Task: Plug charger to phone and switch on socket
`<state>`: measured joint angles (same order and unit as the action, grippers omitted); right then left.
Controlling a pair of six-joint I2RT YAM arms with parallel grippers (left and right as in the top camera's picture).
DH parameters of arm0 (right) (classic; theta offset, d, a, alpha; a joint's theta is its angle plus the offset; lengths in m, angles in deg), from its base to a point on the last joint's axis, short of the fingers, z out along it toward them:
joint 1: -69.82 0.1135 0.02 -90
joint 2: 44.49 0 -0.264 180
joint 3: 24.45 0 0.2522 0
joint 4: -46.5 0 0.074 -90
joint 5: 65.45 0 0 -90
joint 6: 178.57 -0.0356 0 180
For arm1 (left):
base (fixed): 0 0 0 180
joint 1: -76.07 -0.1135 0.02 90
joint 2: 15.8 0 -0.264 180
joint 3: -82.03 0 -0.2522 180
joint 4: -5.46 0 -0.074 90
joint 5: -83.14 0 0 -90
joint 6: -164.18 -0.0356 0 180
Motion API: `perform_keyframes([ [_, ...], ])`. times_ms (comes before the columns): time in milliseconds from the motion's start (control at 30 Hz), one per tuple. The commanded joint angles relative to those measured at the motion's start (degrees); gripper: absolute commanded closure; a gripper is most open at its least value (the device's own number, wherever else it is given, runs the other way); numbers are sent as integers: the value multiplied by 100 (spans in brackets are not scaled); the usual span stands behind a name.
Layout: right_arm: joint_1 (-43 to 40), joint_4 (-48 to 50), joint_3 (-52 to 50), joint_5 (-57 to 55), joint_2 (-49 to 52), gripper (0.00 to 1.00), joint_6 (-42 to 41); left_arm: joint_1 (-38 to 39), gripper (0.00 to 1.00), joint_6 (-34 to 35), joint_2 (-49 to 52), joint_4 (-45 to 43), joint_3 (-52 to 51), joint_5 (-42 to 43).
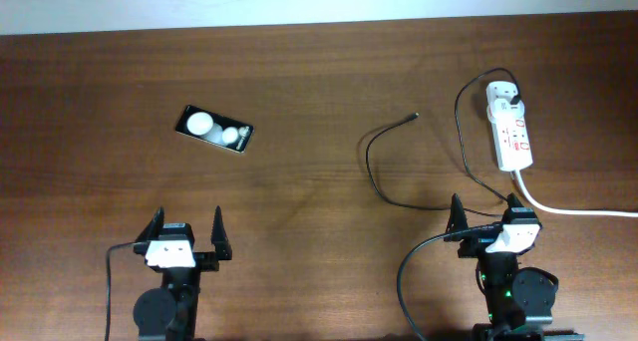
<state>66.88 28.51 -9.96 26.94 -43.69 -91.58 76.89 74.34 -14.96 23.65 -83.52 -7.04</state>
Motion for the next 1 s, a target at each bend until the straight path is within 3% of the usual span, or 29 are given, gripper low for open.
perform_keyframes([
  [0, -4, -11, -42, -52, -44, 1, -31, -24, 1, -63, -28, -203, -11, 297],
  [167, -4, -11, -42, -52, -44, 1, -28, -24, 1, -63, -22, -155, 243, 299],
  [533, -4, -11, -42, -52, -44, 1, -28, -24, 1, 44, 501, 1010, 1504, 297],
  [733, -4, -11, -42, -52, -44, 1, -28, -24, 1, 485, 1646, 1198, 2417, 297],
  [967, -4, -11, -42, -52, -44, 1, -28, -24, 1, 540, 3805, 2291, 4260, 302],
])
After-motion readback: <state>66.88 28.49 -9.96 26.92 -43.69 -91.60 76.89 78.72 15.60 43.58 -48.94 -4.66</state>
